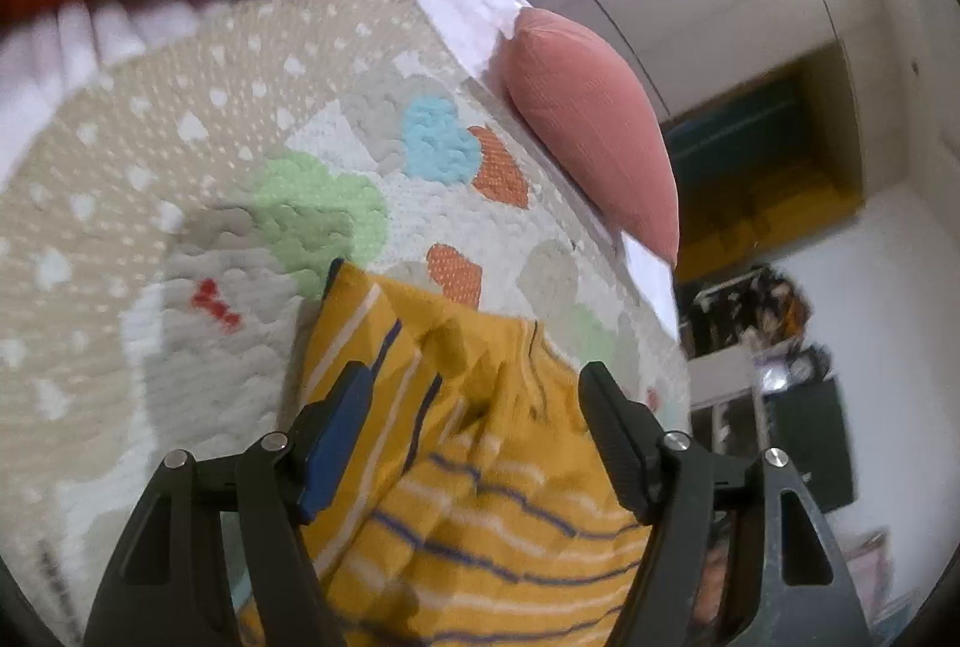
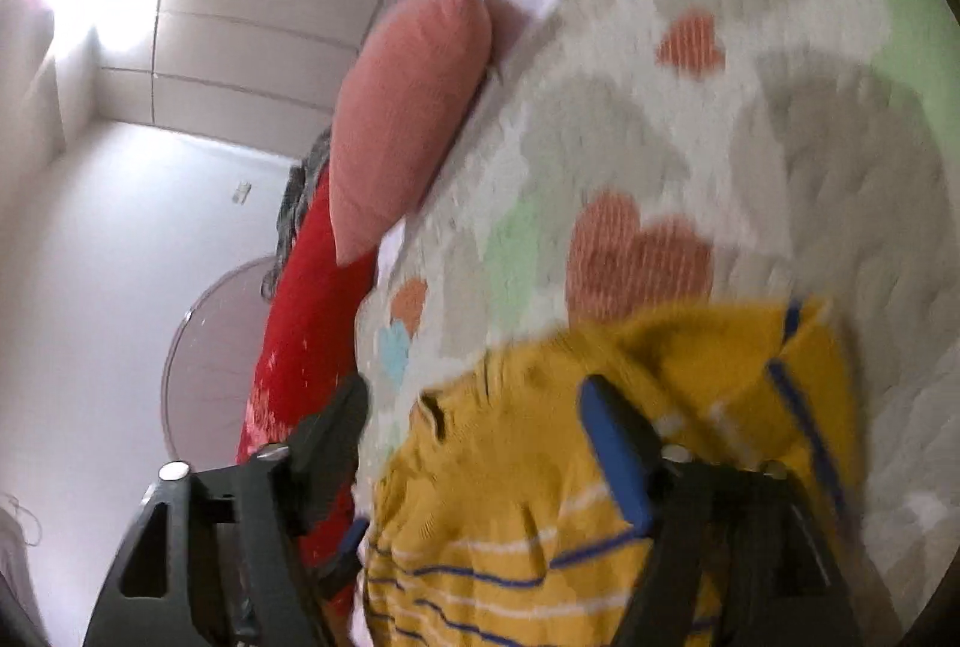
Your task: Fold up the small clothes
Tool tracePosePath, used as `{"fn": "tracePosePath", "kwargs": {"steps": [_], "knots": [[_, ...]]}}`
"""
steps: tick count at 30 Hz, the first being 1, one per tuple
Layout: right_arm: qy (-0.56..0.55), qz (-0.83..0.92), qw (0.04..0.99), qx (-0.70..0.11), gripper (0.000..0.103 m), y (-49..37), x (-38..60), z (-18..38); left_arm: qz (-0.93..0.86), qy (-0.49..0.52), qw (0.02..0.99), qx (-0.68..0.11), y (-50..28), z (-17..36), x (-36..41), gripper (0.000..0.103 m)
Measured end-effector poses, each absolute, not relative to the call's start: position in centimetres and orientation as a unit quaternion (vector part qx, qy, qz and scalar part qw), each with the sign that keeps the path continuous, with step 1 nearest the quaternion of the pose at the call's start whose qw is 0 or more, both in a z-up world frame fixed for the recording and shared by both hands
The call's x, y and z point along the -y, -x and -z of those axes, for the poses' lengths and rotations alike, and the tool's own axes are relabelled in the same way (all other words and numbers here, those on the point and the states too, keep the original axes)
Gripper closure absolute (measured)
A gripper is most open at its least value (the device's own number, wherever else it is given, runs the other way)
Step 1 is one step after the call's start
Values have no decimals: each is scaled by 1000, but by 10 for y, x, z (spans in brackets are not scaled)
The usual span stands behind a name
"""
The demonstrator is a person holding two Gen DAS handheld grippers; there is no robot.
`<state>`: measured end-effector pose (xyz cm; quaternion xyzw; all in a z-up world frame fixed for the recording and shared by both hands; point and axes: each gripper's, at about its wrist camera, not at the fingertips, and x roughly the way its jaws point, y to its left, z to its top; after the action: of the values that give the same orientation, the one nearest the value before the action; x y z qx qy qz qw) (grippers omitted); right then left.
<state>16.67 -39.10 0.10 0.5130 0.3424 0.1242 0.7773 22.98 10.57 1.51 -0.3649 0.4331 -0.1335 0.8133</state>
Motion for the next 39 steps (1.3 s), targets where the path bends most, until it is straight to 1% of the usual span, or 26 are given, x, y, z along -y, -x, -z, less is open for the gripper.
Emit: {"fn": "tracePosePath", "kwargs": {"steps": [2,3,6,9,10,11,12,13,16,20,22,23,24,25,26,30,33,36,39], "knots": [[-527,-128,772,-331,18,-158,402,-11,129,327,828,-438,-214,-25,-103,30],[-521,-135,777,-327,18,-149,404,-19,125,308,835,-440,-206,-28,-102,27],[-470,-145,800,-342,18,-123,399,-36,118,239,850,-455,-183,-27,-95,22],[-419,-147,816,-369,18,-83,388,-35,104,171,851,-485,-170,-12,-83,22],[-406,-150,818,-378,18,-69,385,-32,90,141,850,-499,-169,-5,-78,25],[-394,-150,821,-386,18,-58,382,-30,62,97,851,-512,-167,2,-74,34],[-381,-148,824,-392,18,-45,380,-28,43,73,854,-513,-165,6,-74,46],[-369,-145,829,-396,18,-33,379,-28,34,76,855,-511,-164,8,-79,46],[-330,-131,844,-401,18,-2,376,-30,6,133,859,-494,-153,2,-103,46],[-302,-127,854,-403,18,22,374,-35,-36,115,882,-455,-131,-15,-110,46],[-296,-136,857,-399,18,27,368,-42,-28,143,884,-444,-118,-22,-118,45],[-293,-141,858,-398,18,25,363,-45,-18,160,883,-440,-112,-23,-122,45],[-289,-146,858,-399,18,24,357,-47,-12,168,883,-439,-108,-24,-124,41],[-282,-153,858,-402,18,22,348,-50,-8,170,883,-437,-105,-23,-124,35],[-277,-158,857,-405,18,20,340,-52,-2,167,884,-436,-100,-22,-121,32],[-253,-183,850,-424,18,5,300,-52,3,145,883,-447,-94,-10,-103,27],[-235,-190,846,-440,18,-4,274,-47,-7,137,879,-457,-86,3,-96,24],[-198,-186,851,-450,18,-3,255,-37,-29,112,881,-458,-74,10,-86,14],[-150,-160,863,-455,18,2,243,-21,-41,82,882,-463,-65,18,-75,10]]}}
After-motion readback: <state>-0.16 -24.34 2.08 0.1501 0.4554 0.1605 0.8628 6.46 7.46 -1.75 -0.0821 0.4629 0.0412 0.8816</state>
